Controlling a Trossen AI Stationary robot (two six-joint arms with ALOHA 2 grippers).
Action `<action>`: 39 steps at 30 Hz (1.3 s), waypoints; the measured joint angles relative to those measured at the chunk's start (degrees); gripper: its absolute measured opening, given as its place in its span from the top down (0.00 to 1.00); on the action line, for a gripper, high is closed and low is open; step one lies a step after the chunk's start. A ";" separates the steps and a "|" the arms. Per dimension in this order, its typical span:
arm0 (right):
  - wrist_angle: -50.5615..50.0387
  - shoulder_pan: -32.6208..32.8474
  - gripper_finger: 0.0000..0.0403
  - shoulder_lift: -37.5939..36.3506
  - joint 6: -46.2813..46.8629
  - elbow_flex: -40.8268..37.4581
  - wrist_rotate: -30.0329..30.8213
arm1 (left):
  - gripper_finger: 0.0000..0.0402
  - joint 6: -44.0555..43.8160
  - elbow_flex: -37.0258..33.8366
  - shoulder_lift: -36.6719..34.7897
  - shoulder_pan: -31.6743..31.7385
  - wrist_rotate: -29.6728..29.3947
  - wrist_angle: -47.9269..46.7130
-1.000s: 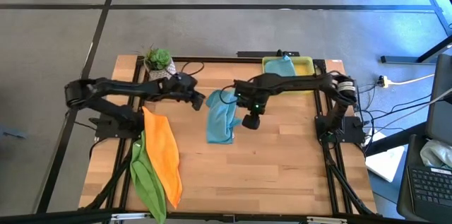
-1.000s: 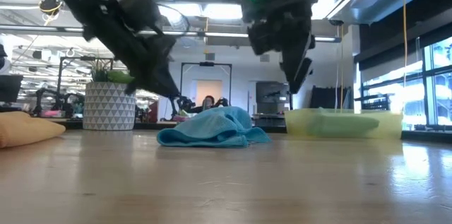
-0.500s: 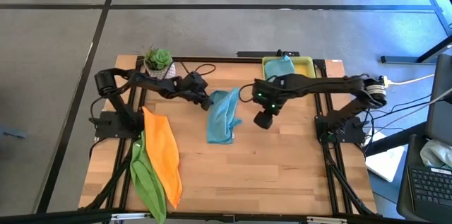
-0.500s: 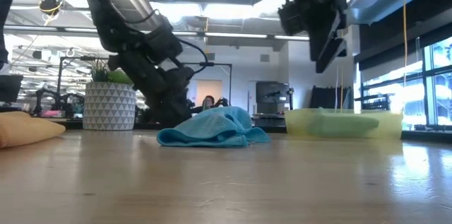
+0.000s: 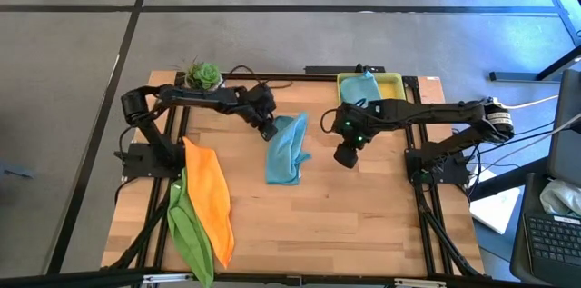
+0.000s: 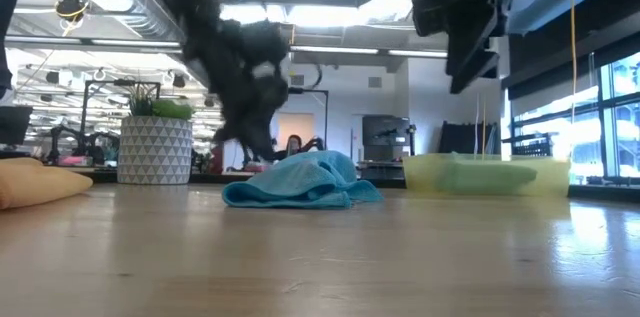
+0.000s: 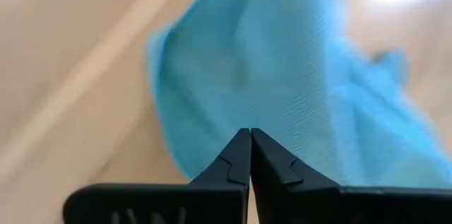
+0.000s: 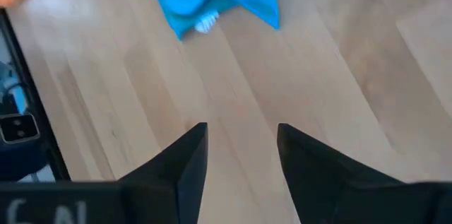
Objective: Fold microfiber towels
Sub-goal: Fold the right blue microfiber towel
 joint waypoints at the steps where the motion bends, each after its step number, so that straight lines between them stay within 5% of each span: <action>1: 0.98 0.00 0.57 0.00 -0.57 0.00 0.02 | 1.00 1.23 2.47 -0.59 -0.35 -0.15 -2.24; 7: 3.74 0.00 0.57 -0.29 -3.34 0.02 2.91 | 1.00 8.54 14.18 -6.15 -1.43 -3.00 -19.82; 12: 5.22 0.00 0.57 -0.70 -5.28 0.02 3.60 | 0.99 7.56 12.88 -6.48 0.45 -5.00 -24.30; 22: 6.21 0.00 0.57 -0.69 -2.95 0.02 3.18 | 0.74 -2.12 5.87 3.13 7.29 8.15 -19.53; 33: 6.74 0.00 0.57 -0.68 -1.31 0.04 2.94 | 0.67 -7.97 7.48 8.30 2.72 -2.84 -16.64; 39: 6.74 0.00 0.57 -0.68 -1.41 0.04 1.61 | 0.67 -10.60 7.47 10.07 2.05 -0.33 -13.58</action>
